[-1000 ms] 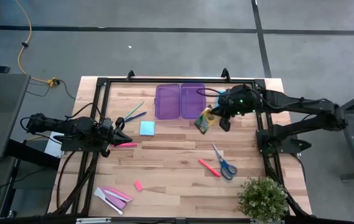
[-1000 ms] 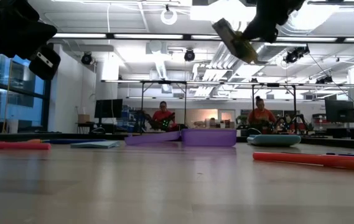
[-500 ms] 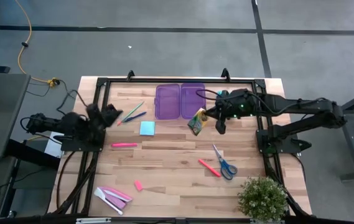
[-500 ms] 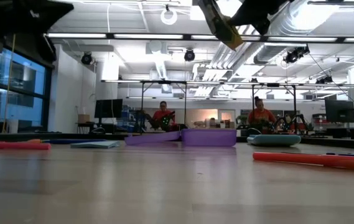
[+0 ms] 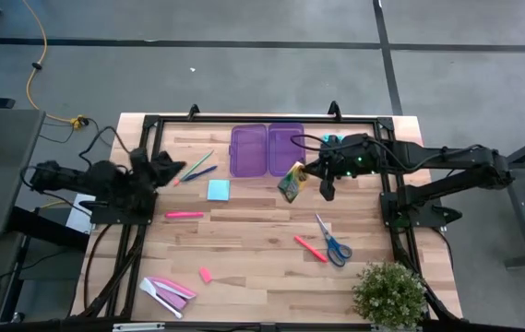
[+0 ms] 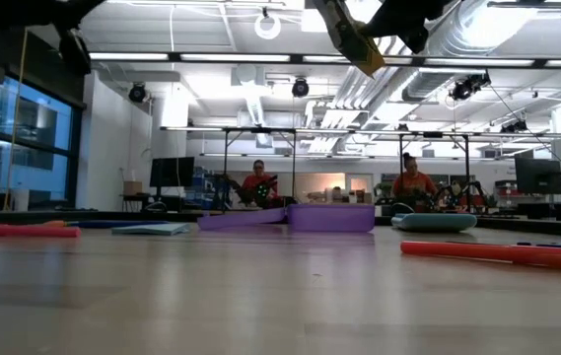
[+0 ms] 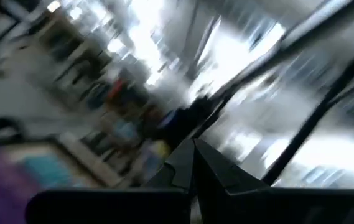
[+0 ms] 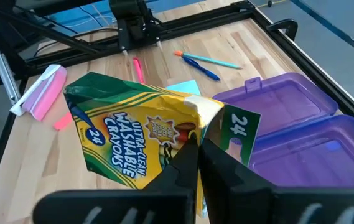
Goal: Pack school essentials
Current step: Put the yellow crayon box into the purple supply box
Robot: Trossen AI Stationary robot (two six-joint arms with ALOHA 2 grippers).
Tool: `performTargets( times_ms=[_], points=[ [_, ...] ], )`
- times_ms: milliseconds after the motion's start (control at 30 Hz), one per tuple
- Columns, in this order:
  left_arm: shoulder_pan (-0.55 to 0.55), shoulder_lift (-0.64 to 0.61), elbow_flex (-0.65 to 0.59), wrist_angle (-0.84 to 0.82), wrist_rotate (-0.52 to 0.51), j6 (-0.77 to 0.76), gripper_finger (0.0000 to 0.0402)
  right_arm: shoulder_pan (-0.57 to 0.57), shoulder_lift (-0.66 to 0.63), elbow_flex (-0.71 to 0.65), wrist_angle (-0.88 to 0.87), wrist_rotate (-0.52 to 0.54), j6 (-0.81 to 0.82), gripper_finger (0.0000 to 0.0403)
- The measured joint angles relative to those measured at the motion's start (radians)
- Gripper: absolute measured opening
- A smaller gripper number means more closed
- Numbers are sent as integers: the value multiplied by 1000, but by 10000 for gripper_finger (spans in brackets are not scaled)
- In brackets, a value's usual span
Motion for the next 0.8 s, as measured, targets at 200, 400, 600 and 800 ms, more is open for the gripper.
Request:
performTargets(
  times_ms=[200,400,600,800],
  points=[
    [-6,357,266,-79,28,278,0,0,0,0,25,-4,-23,0],
    [-5,627,457,-154,56,427,0,1,0,0,69,-21,-51,0],
    [-3,745,509,-145,76,371,0,1,0,0,91,-57,-85,0],
    [-2,767,508,-109,68,322,0,1,0,0,105,-64,-101,0]
  ],
)
